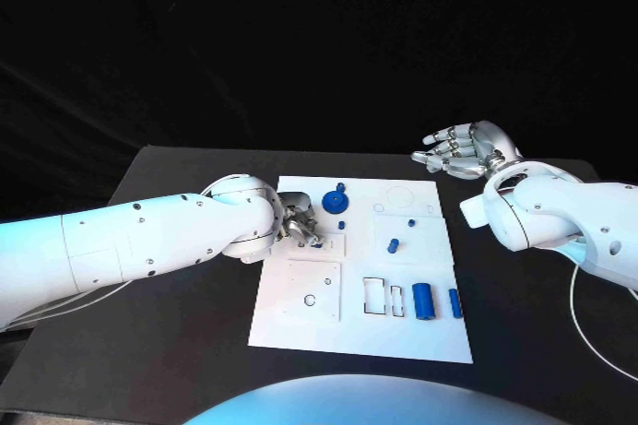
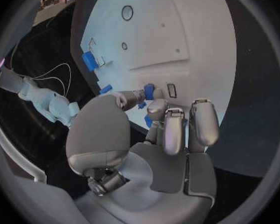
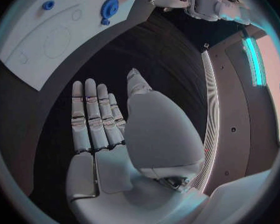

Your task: Assemble the parts on the task board

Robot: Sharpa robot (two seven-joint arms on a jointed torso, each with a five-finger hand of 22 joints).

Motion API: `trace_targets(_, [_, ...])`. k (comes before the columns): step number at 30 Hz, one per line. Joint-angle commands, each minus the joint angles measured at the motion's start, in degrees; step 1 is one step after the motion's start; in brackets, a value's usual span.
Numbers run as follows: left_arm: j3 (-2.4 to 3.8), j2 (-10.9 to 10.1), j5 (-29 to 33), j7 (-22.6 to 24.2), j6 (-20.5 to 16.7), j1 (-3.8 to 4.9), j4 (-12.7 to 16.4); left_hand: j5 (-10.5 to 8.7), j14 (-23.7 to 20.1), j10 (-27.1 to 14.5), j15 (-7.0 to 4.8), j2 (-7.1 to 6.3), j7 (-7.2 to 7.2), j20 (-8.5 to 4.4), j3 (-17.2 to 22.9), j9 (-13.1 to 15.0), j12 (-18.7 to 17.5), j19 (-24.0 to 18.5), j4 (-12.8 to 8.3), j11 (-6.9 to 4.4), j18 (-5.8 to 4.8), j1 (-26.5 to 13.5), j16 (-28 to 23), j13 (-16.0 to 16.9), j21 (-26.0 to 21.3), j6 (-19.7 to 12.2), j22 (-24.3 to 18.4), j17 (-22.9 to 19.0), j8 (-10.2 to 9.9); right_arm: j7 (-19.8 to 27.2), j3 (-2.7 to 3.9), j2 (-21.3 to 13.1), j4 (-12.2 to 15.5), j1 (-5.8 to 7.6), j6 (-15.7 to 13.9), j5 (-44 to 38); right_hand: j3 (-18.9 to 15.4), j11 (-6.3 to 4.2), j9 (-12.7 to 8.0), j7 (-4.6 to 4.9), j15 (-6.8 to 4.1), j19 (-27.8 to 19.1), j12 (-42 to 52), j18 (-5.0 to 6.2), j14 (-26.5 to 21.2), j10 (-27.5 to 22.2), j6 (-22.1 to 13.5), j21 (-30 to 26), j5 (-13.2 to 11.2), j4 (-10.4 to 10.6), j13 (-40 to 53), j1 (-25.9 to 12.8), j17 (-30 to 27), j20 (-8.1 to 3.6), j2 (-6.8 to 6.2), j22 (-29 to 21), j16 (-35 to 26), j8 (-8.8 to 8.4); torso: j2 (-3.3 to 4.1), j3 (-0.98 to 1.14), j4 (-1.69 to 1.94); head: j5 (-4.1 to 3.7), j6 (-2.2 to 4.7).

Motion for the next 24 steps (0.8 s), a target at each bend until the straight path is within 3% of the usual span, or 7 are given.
trace_targets(1, [-0.12, 0.05, -0.14, -0.14, 1.95, -0.1, 0.16, 0.16, 4.1, 0.47, -0.48, 0.76, -0.73, 0.11, 9.69, 0.2, -0.21, 0.42, -9.68, -0.04, -0.89, -0.18, 0.28, 0.01, 0.26, 1.19, 0.0, 7.61, 0.13, 0.55, 0.01, 0.0, 0.0, -0.04, 0.74, -0.46, 0.07, -0.09, -0.07, 2.03, 0.03, -0.35, 0.33, 0.55, -0.48, -0.36, -0.33, -0.38, -0.16, -0.15, -0.06, 0.03, -0.04, 0.16, -0.18, -0.05, -0.2, 0.38, 0.02, -0.01, 0.04, 0.04, -0.05])
trace_targets(24, [-0.11, 0.49, 0.64, -0.12, 2.1, -0.08, -0.62, -0.58, 4.12, 1.24, -0.77, 2.54, -1.27, -0.07, 9.19, 1.06, -0.02, 0.75, -8.83, -0.42, -0.98, -3.3, 0.26, 0.14, 0.4, 2.11, 0.48, 7.65, 0.2, 0.63, 0.0, 0.03, -0.04, -0.16, 0.78, -0.45, 0.08, -0.1, -0.06, 2.01, 0.06, -0.37, 0.44, 0.57, -0.55, -0.37, -0.22, -0.51, -0.17, -0.16, -0.27, -0.01, -0.16, 0.21, -0.14, -0.22, -0.3, 0.5, 0.08, -0.01, -0.01, -0.04, -0.18])
